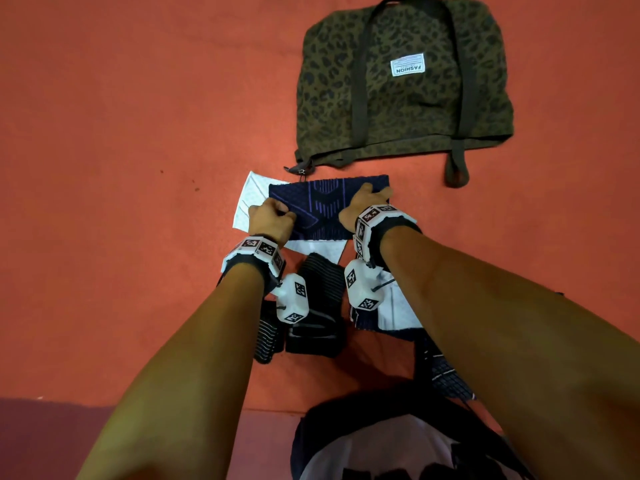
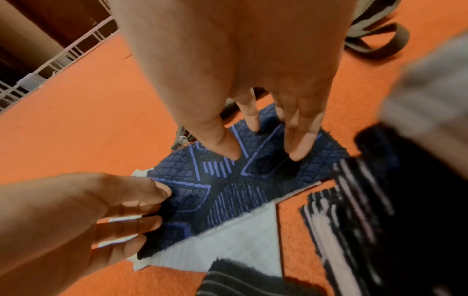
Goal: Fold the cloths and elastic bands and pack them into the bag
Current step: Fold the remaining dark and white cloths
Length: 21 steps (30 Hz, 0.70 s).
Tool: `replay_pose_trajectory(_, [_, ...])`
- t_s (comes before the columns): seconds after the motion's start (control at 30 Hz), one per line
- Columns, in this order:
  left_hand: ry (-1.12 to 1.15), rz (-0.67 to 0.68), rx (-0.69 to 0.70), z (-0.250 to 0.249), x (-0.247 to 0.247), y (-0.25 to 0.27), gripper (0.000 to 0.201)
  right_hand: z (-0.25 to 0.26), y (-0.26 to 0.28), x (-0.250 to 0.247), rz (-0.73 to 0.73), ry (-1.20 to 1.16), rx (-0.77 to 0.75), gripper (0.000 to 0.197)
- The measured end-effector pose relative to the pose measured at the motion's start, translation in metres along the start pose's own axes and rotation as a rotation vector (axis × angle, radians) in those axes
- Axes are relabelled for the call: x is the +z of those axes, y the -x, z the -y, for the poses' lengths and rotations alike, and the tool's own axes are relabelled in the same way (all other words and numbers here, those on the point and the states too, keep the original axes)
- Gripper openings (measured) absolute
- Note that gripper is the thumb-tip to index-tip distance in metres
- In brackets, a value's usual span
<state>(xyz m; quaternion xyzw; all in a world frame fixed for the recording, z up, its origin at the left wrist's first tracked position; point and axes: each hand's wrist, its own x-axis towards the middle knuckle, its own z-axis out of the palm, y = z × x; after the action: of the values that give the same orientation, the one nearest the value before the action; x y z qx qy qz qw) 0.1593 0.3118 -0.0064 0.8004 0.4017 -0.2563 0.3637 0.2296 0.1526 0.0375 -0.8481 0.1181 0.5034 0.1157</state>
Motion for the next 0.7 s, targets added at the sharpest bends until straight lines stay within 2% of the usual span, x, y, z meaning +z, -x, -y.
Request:
replay_pose_trajectory(0.13, [-0.018,-0.039,-0.041,-0.001,-0.003,-0.004,0.019,-0.004,-0.002,-0.006,-0.003,0.024,0.046,0.079])
replay_pose_trajectory(0.23, [-0.039,-0.054,-0.052,-0.005,-0.005,0.002,0.016,-0.006,0.000,-0.009,0.005,0.019,0.046,0.080])
replay_pose_trajectory(0.43, [-0.033,0.009,-0.032,-0.006,-0.006,0.010,0.011,-0.011,0.009,-0.011,0.058,0.011,0.010,0.082])
replay_pose_trajectory(0.6, [0.014,0.039,-0.021,-0.006,0.000,0.016,0.015,-0.009,0.019,-0.015,0.071,-0.124,-0.051,0.051])
replay_pose_trajectory(0.7, [0.009,0.025,-0.015,-0.004,0.002,0.015,0.015,-0.012,0.025,-0.020,0.085,-0.033,-0.056,0.011])
